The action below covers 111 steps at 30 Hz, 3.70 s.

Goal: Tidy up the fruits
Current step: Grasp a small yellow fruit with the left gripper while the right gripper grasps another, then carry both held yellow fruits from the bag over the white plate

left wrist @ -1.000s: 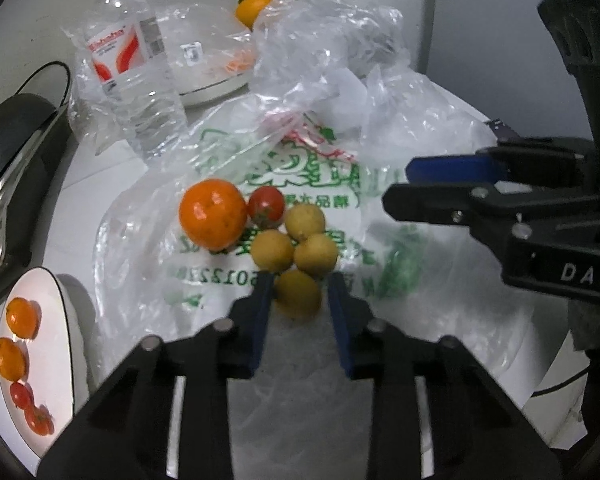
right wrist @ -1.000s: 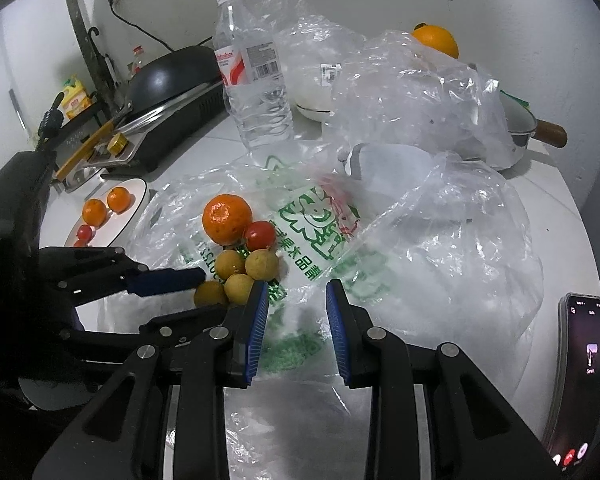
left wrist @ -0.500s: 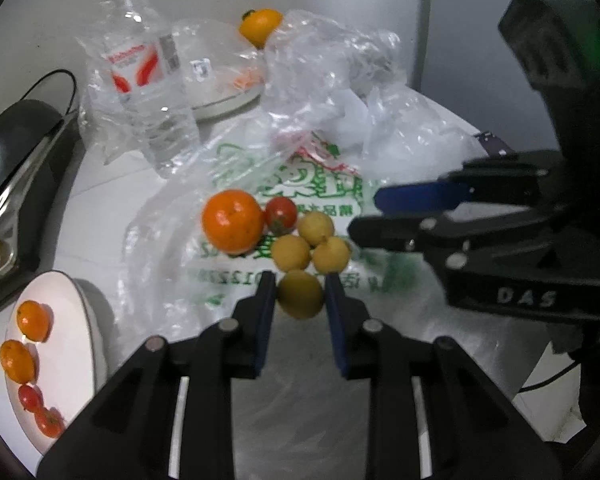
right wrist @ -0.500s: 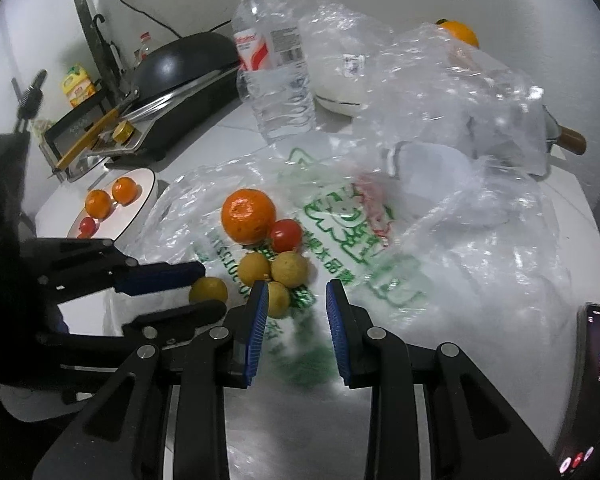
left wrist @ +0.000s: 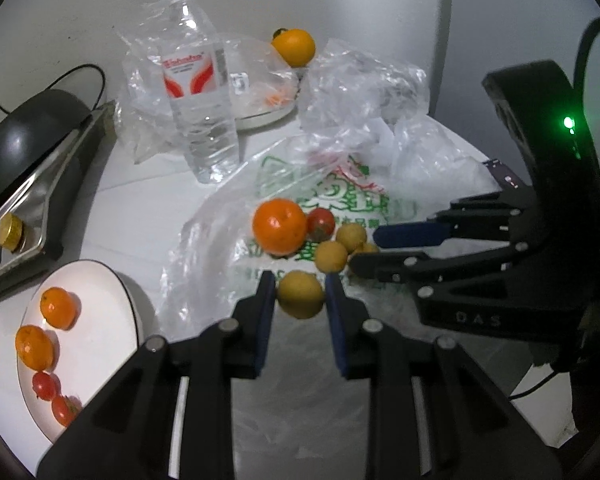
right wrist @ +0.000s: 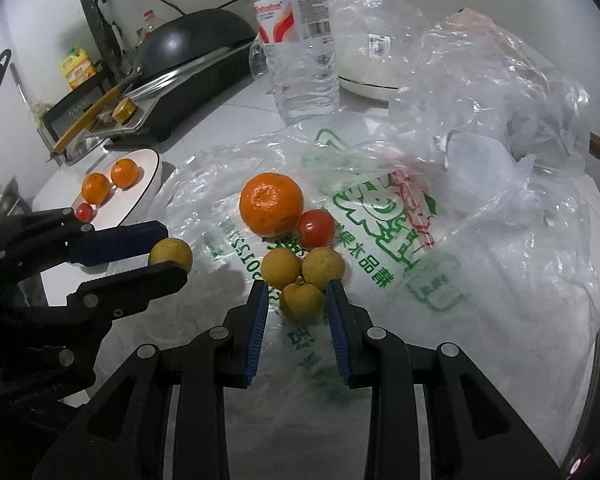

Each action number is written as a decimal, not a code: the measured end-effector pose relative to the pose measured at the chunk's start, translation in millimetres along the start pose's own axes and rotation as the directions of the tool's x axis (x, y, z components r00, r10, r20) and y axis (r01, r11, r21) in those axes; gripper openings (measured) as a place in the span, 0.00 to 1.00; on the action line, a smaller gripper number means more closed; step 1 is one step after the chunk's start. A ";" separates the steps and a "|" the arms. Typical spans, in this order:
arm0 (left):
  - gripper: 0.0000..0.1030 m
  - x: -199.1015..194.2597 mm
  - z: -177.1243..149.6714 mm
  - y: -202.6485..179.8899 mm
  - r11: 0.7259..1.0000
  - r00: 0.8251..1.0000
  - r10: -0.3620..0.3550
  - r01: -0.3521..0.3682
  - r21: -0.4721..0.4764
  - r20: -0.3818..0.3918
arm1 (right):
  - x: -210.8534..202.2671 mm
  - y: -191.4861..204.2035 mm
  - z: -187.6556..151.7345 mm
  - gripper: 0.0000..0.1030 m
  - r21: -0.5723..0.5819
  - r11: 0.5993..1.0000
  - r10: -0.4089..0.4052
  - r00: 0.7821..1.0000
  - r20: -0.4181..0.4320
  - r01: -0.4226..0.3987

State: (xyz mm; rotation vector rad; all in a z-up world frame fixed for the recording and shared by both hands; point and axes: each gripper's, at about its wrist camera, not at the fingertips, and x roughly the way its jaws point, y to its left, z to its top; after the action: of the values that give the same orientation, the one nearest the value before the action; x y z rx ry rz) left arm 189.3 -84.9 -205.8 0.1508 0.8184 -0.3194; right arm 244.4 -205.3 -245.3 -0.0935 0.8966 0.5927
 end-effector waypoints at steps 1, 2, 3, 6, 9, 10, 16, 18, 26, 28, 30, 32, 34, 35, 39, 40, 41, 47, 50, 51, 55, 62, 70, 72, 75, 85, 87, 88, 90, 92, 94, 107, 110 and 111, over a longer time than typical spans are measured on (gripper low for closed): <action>0.25 -0.7 -1.0 0.5 1.000 1.000 0.001 -0.001 -0.001 0.001 | 0.3 1.6 0.2 0.31 -0.004 1.000 -0.001 1.000 -0.002 0.001; 0.25 -1.2 -1.9 1.4 1.000 1.000 -0.001 0.001 -0.003 0.001 | 0.8 2.6 0.3 0.31 -0.006 1.000 -0.004 1.000 -0.004 0.004; 0.25 -2.7 -2.7 2.5 1.000 1.000 -0.008 0.008 -0.007 0.006 | 2.1 3.9 0.9 0.31 -0.008 1.000 -0.007 1.000 -0.006 0.007; 0.25 -8.2 -4.4 5.1 1.000 0.999 -0.021 0.021 -0.015 0.026 | 5.9 5.8 1.9 0.31 -0.014 1.000 -0.025 1.000 -0.015 0.025; 0.25 -8.4 -6.1 8.6 1.000 1.000 -0.019 0.019 -0.021 0.021 | 8.8 9.7 3.1 0.31 -0.027 0.999 -0.042 0.999 -0.024 0.041; 0.25 -9.1 -6.7 9.3 1.000 1.000 -0.018 0.018 -0.021 0.022 | 9.7 10.8 3.1 0.31 -0.033 0.998 -0.051 0.998 -0.028 0.050; 0.25 -14.4 -7.2 10.8 1.000 0.999 -0.015 0.015 -0.022 0.034 | 13.5 13.5 -0.6 0.30 -0.052 0.996 -0.074 0.996 -0.043 0.072; 0.25 -16.3 -7.8 12.7 1.000 0.999 -0.008 0.009 -0.028 0.036 | 12.6 15.4 -1.3 0.27 -0.061 0.995 -0.086 0.995 -0.041 0.083; 0.25 -25.7 -10.1 13.4 1.000 0.999 0.006 -0.005 -0.029 0.044 | 0.7 25.1 -0.9 0.27 -0.083 0.992 -0.099 0.995 -0.015 0.098; 0.25 -27.9 -10.2 12.3 1.000 0.999 0.008 -0.006 -0.025 0.049 | -3.1 27.8 -0.2 0.27 -0.086 0.991 -0.104 0.995 -0.005 0.103; 0.25 -31.3 -10.8 11.3 1.000 0.999 0.008 -0.007 -0.022 0.053 | -6.8 30.1 0.1 0.27 -0.088 0.991 -0.106 0.994 0.003 0.105; 0.25 -35.0 -11.2 10.2 1.000 0.998 0.007 -0.006 -0.019 0.059 | -11.5 32.3 0.2 0.27 -0.090 0.990 -0.108 0.994 0.013 0.109; 0.25 -39.0 -11.7 9.1 1.000 0.998 0.008 -0.007 -0.015 0.065 | -16.5 34.8 0.1 0.27 -0.092 0.989 -0.111 0.994 0.022 0.113; 0.25 -40.7 -11.8 8.6 1.000 0.998 0.008 -0.007 -0.014 0.068 | -19.3 36.5 -0.2 0.27 -0.093 0.989 -0.113 0.993 0.028 0.115; 0.25 -48.2 -13.7 8.1 1.000 0.997 0.010 -0.009 -0.011 0.080 | -29.0 42.4 -0.6 0.27 -0.098 0.987 -0.121 0.992 0.044 0.125; 0.25 -50.3 -14.0 7.8 1.000 0.996 0.010 -0.009 -0.009 0.084 | -30.8 43.5 -0.8 0.27 -0.099 0.987 -0.122 0.991 0.048 0.126; 0.25 -51.8 -14.3 7.4 1.000 0.996 0.010 -0.009 -0.007 0.086 | -33.9 45.1 -1.1 0.27 -0.101 0.987 -0.124 0.991 0.053 0.129; 0.25 -63.7 -16.9 6.8 1.000 0.995 0.016 -0.016 -0.003 0.103 | -47.0 55.7 -2.0 0.27 -0.105 0.985 -0.131 0.988 0.079 0.139; 0.25 -68.1 -18.8 9.6 1.000 0.994 0.022 -0.021 -0.011 0.109 | -53.0 61.9 -3.0 0.27 -0.109 0.984 -0.134 0.987 0.089 0.143; 0.25 -69.4 -19.4 10.0 1.000 0.994 0.024 -0.023 -0.014 0.111 | -54.7 63.8 -3.0 0.27 -0.111 0.983 -0.134 0.987 0.092 0.144; 0.25 -76.8 -22.6 13.8 0.999 0.992 0.033 -0.030 -0.026 0.122 | -61.8 71.6 -3.5 0.27 -0.118 0.982 -0.138 0.985 0.103 0.150; 0.25 -88.0 -31.2 25.7 0.998 0.990 0.050 -0.043 -0.051 0.135 | -66.1 88.0 -0.7 0.27 -0.132 0.980 -0.134 0.984 0.117 0.150; 0.25 -96.0 -43.9 45.4 0.995 0.988 0.070 -0.059 -0.079 0.139 | -59.8 107.0 3.2 0.27 -0.154 0.978 -0.127 0.985 0.114 0.143; 0.25 -96.3 -46.2 50.6 0.994 0.988 0.074 -0.062 -0.086 0.139 | -57.4 110.9 5.0 0.27 -0.160 0.977 -0.124 0.986 0.112 0.141; 0.25 -96.3 -50.6 60.9 0.992 0.987 0.089 -0.076 -0.099 0.137 | -52.9 117.0 8.7 0.27 -0.168 0.976 -0.120 0.987 0.107 0.137; 0.25 -94.7 -59.8 91.0 0.985 0.985 0.118 -0.099 -0.141 0.130 | -36.6 135.2 20.8 0.27 -0.196 0.972 -0.112 0.990 0.090 0.128; 0.25 -93.7 -60.7 96.2 0.983 0.984 0.122 -0.103 -0.149 0.129 | -33.3 138.7 23.4 0.27 -0.203 0.971 -0.110 0.990 0.086 0.126; 0.25 -93.4 -61.5 98.8 0.983 0.984 0.124 -0.104 -0.153 0.128 | -31.8 140.1 24.6 0.27 -0.206 0.971 -0.110 0.990 0.085 0.125; 0.25 -92.0 -62.1 102.3 0.982 0.984 0.127 -0.106 -0.158 0.126 | -28.7 143.6 27.2 0.27 -0.211 0.970 -0.108 0.991 0.082 0.123; 0.25 -91.7 -63.5 107.6 0.980 0.984 0.129 -0.108 -0.165 0.125 | -25.8 146.5 29.2 0.27 -0.215 0.969 -0.106 0.991 0.079 0.120; 0.25 -91.1 -64.1 112.1 0.979 0.983 0.132 -0.109 -0.171 0.125 | -21.8 149.4 31.7 0.27 -0.221 0.968 -0.104 0.992 0.075 0.119; 0.25 -88.2 -63.6 144.6 0.972 0.981 0.141 -0.112 -0.208 0.129 | 5.3 165.4 48.7 0.27 -0.245 0.965 -0.089 0.995 0.046 0.097; 0.25 -89.3 -61.0 156.4 0.968 0.979 0.150 -0.117 -0.222 0.139 | 14.5 169.6 54.8 0.27 -0.254 0.963 -0.084 0.996 0.038 0.091; 0.25 -89.5 -60.6 160.1 0.967 0.978 0.151 -0.117 -0.225 0.141 | 17.8 171.0 57.1 0.27 -0.256 0.963 -0.082 0.996 0.035 0.089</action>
State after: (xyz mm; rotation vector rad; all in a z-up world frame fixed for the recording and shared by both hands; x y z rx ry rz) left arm 144.0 101.0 -179.2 -0.0222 0.6772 -0.1108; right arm 204.0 -36.2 -194.6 -0.3578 0.7840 0.6261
